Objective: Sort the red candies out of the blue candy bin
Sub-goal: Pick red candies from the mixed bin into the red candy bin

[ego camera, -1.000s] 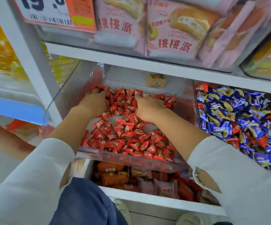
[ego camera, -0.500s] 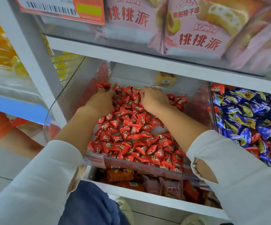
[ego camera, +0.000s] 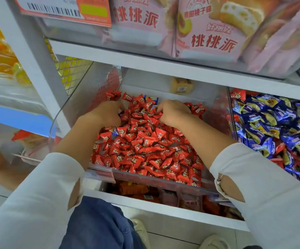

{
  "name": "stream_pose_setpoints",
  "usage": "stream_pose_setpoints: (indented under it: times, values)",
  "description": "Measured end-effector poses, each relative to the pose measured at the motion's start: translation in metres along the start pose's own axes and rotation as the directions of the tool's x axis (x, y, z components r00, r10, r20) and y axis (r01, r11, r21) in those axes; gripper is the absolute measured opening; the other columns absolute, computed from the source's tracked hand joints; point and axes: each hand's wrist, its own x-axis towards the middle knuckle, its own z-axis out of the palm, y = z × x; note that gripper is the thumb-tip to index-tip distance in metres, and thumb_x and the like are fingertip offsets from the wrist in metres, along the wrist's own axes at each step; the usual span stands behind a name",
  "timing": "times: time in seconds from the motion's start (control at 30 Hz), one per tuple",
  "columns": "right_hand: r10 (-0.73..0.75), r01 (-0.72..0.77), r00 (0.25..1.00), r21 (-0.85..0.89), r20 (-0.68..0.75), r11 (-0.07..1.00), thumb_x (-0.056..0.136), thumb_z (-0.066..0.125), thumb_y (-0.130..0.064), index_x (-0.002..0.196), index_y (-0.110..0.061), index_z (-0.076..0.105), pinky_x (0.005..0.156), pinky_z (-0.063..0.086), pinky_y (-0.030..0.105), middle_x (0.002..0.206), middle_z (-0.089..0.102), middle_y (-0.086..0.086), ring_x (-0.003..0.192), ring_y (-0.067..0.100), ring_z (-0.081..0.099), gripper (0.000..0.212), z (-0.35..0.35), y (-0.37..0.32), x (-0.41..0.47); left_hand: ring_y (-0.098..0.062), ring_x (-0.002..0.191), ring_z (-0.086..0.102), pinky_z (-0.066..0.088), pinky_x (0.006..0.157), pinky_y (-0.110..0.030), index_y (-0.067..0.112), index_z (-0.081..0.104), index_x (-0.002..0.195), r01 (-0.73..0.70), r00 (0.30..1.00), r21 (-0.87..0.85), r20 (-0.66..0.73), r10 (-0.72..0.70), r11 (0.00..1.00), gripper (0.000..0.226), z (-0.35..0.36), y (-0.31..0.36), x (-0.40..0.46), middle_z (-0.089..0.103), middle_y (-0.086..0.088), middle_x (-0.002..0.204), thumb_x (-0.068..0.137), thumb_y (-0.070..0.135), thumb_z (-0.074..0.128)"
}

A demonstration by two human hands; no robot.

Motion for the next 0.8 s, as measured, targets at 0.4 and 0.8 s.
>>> stream_pose_setpoints:
  times: [0.4, 0.8]
  values:
    - [0.020, 0.033, 0.984, 0.287, -0.180, 0.958, 0.088, 0.043, -0.002, 0.096, -0.006, 0.070, 0.083, 0.052, 0.036, 0.105, 0.067, 0.012, 0.095, 0.027, 0.062, 0.028, -0.002, -0.003, 0.008, -0.027, 0.128, 0.043, 0.035, 0.101, -0.029, 0.016, 0.045, 0.140, -0.006, 0.998, 0.054, 0.070, 0.002, 0.999, 0.057, -0.003, 0.006, -0.003, 0.045, -0.010, 0.142, 0.087, 0.018, 0.066]
    - [0.059, -0.056, 0.991, 0.027, -0.124, 0.998, 0.089, 0.044, -0.008, 0.097, -0.014, 0.066, 0.070, 0.041, 0.028, 0.094, 0.062, 0.006, 0.089, 0.026, 0.057, 0.024, 0.005, 0.001, 0.012, -0.024, 0.093, 0.059, 0.040, 0.072, -0.025, 0.005, 0.069, 0.097, -0.019, 0.999, -0.083, -0.049, 0.015, 0.996, 0.025, -0.010, -0.004, -0.003, 0.062, -0.004, 0.091, 0.075, 0.012, 0.078]
